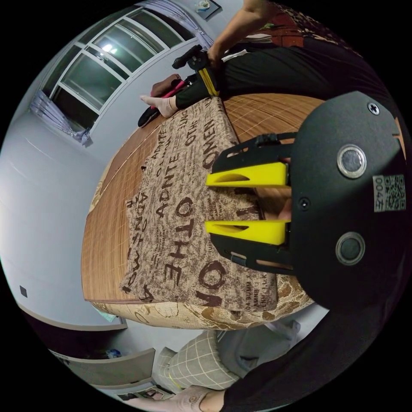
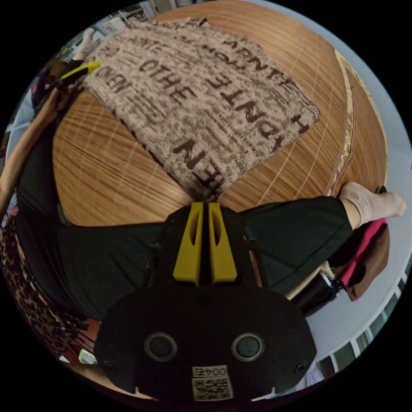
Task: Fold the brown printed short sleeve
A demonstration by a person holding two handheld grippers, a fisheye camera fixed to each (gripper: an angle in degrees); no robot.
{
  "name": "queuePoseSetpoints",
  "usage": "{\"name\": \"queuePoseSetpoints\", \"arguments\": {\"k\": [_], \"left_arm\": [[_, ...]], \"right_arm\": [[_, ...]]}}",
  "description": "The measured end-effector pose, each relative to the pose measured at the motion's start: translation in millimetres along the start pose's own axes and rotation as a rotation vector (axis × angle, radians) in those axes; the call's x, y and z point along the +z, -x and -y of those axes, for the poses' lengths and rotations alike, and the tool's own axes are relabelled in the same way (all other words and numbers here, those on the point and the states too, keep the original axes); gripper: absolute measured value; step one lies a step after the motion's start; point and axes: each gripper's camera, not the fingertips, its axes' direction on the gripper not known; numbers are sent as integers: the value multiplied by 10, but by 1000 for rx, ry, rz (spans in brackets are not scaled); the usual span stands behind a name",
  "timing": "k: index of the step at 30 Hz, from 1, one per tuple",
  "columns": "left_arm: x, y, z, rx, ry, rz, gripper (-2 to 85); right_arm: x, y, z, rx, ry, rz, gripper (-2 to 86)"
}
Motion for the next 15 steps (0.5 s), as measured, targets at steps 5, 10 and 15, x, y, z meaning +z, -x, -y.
{"name": "queuePoseSetpoints", "arguments": {"k": [5, 10, 15], "left_arm": [[174, -5, -89, 9, 5, 2, 116], [368, -11, -197, 8, 4, -5, 116], [627, -114, -329, 23, 9, 26, 118]], "right_arm": [[121, 206, 66, -16, 104, -127, 44], [-165, 94, -222, 96, 24, -34, 91], [-767, 249, -392, 226, -355, 66, 120]]}}
